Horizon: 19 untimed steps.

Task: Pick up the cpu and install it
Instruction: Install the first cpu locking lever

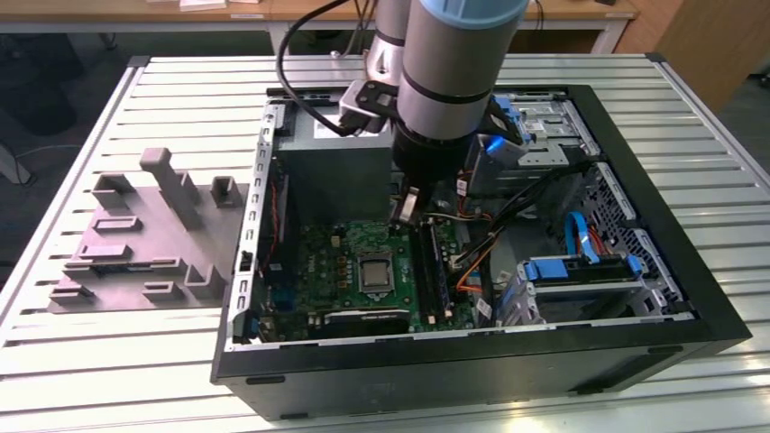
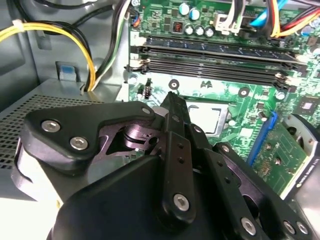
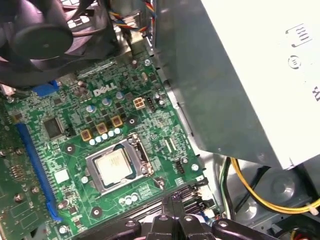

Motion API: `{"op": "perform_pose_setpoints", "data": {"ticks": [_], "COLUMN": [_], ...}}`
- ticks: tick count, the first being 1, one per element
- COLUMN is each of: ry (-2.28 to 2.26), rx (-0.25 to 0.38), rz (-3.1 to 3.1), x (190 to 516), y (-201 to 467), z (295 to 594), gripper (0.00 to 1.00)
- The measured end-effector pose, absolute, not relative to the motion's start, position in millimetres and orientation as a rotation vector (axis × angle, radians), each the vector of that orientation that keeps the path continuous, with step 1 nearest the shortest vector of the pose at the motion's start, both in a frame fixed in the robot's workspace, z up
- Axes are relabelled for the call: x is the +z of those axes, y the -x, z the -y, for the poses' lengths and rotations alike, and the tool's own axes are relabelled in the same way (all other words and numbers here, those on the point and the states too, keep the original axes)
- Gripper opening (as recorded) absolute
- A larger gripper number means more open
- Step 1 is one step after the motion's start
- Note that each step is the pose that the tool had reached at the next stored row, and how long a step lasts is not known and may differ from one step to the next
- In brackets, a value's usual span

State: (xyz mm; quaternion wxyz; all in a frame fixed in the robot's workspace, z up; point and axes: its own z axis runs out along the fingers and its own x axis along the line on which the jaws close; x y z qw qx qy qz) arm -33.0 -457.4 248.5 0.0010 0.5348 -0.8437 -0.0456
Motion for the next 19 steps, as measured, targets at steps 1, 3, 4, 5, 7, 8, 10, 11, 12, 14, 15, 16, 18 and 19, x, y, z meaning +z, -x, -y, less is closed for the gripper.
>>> {"op": "perform_pose_setpoints", "data": {"ticks": [1,3,4,5,7,8,10,11,12,14,15,16,18,19], "ry": [-1.679,-1.681,-1.683,-1.685,-1.69,-1.693,-1.698,-1.7,-1.702,-1.708,-1.712,-1.717,-1.732,-1.74], "rx": [-0.143,-0.143,-0.143,-0.143,-0.143,-0.143,-0.143,-0.143,-0.143,-0.143,-0.143,-0.143,-0.142,-0.142], "rz": [2.649,2.648,2.646,2.645,2.642,2.64,2.636,2.635,2.634,2.63,2.627,2.623,2.613,2.607], "x": [248.4,247.8,247.3,246.8,246.0,245.5,244.5,244.1,243.8,243.2,242.9,242.6,242.5,242.5], "y": [33.0,33.1,33.2,33.2,33.3,33.4,33.7,34.2,35.0,37.3,38.2,38.8,40.0,40.4], "z": [457.0,455.7,455.0,453.9,452.0,451.0,449.9,449.8,449.8,449.8,449.8,449.8,449.8,449.9], "gripper": [0.11,0.11,0.11,0.11,0.11,0.11,0.11,0.11,0.11,0.11,0.11,0.11,0.11,0.11]}}
